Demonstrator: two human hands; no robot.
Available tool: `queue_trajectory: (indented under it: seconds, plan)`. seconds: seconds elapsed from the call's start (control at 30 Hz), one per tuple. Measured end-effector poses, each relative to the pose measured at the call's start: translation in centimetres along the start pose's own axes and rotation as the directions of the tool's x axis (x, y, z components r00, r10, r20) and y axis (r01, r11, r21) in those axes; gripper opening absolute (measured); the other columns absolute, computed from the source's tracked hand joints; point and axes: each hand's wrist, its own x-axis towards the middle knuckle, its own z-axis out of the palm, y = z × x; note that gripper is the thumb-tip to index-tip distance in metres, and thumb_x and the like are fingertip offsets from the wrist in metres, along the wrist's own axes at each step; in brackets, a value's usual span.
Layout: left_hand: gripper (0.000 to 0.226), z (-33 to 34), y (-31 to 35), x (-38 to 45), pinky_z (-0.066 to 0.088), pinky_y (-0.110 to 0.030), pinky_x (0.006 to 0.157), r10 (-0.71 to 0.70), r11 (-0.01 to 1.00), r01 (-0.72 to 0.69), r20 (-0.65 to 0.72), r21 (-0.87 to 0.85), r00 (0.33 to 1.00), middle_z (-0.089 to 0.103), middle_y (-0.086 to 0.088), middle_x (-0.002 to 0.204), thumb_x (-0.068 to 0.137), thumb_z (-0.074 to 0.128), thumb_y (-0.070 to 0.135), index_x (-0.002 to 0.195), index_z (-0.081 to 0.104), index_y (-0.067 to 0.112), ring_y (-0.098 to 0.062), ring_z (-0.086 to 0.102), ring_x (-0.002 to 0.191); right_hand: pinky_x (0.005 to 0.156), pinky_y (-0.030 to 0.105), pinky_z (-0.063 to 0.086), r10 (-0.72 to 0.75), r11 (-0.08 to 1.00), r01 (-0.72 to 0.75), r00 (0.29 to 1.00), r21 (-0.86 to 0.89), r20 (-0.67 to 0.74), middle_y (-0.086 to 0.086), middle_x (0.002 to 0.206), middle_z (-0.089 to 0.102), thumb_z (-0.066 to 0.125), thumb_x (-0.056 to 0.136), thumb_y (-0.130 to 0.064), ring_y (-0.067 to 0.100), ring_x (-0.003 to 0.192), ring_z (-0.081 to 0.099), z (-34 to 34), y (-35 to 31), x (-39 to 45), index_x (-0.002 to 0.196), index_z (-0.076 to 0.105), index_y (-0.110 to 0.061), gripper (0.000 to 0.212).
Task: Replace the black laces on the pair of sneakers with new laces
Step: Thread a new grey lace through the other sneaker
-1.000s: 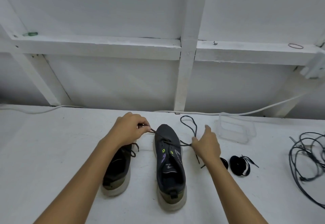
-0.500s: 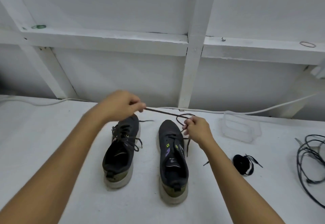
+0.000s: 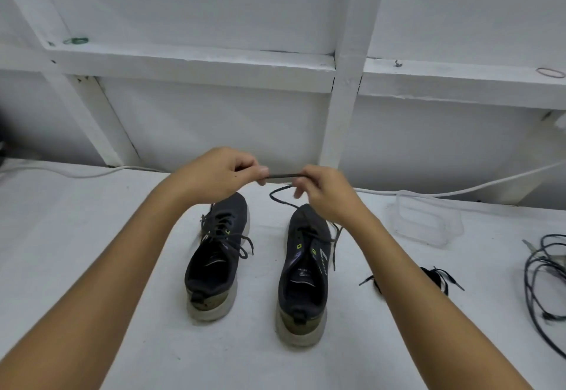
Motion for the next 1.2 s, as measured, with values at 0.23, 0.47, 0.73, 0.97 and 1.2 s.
queue_trajectory:
  seconds: [0.23,0.47,0.73,0.97,1.2]
  plan:
    - [0.029,0.1,-4.0,-1.7,0.036,-0.027,0.059,-0.158,0.987,0.155,0.089,0.046,0.983,0.053,0.011,0.063,0.1,0.05,0.046,0.084,0.072,0.034,-0.006,0.044,0.057,0.084,0.037,0.055,0.469,0.849,-0.491,0.871,-0.194,-0.149,0.007,0.102,0.075,0.064,0.093,-0.029,0.03,0.098,0.066,-1.6,6.4,-0.7,0.115,0.071,-0.027,0.023]
    - [0.027,4.4,-1.7,-0.2,0.046,-0.038,0.062,-0.021,0.999,0.025,0.115,-0.039,0.993,0.044,0.0,0.062,0.1,0.048,0.044,0.087,0.071,0.036,-0.013,0.046,0.056,0.066,0.024,0.052,0.106,0.994,-0.104,0.959,-0.024,0.262,-0.012,0.085,0.074,0.057,0.099,-0.03,0.0,0.054,0.059,0.9,0.6,-2.5,0.104,0.068,-0.033,0.012]
    - [0.026,6.6,-4.0,-1.0,0.052,-0.019,0.067,-0.181,0.956,0.235,0.276,-0.174,0.944,0.073,0.002,0.082,0.103,0.046,0.014,0.096,0.071,0.018,-0.009,0.07,0.071,0.077,0.039,0.056,0.292,0.955,-0.297,0.947,-0.014,-0.135,-0.006,0.078,0.073,0.05,0.1,-0.024,0.02,0.072,0.065,0.4,5.1,-1.5,0.081,0.064,-0.025,0.024]
    - [0.05,10.6,-3.4,0.3,0.037,-0.022,0.087,-0.172,0.983,0.163,-0.132,-0.08,0.976,0.058,0.011,0.126,0.095,0.063,0.038,0.143,0.051,0.028,-0.008,0.058,0.09,0.08,0.037,0.052,0.125,0.988,-0.125,0.992,-0.086,-0.01,-0.012,0.081,0.07,0.054,0.1,-0.023,0.016,0.083,0.061,2.0,4.4,-2.7,0.092,0.068,-0.027,0.016]
    - [0.015,12.2,-3.1,1.8,0.042,-0.025,0.066,0.01,0.995,-0.029,-0.196,-0.096,0.981,0.064,0.012,0.077,0.098,0.059,0.027,0.098,0.073,0.021,-0.001,0.054,0.063,0.077,0.038,0.053,0.055,0.991,-0.053,0.998,-0.124,0.009,-0.012,0.082,0.071,0.054,0.101,-0.025,0.016,0.084,0.062,1.5,3.1,-2.3,0.091,0.067,-0.027,0.017]
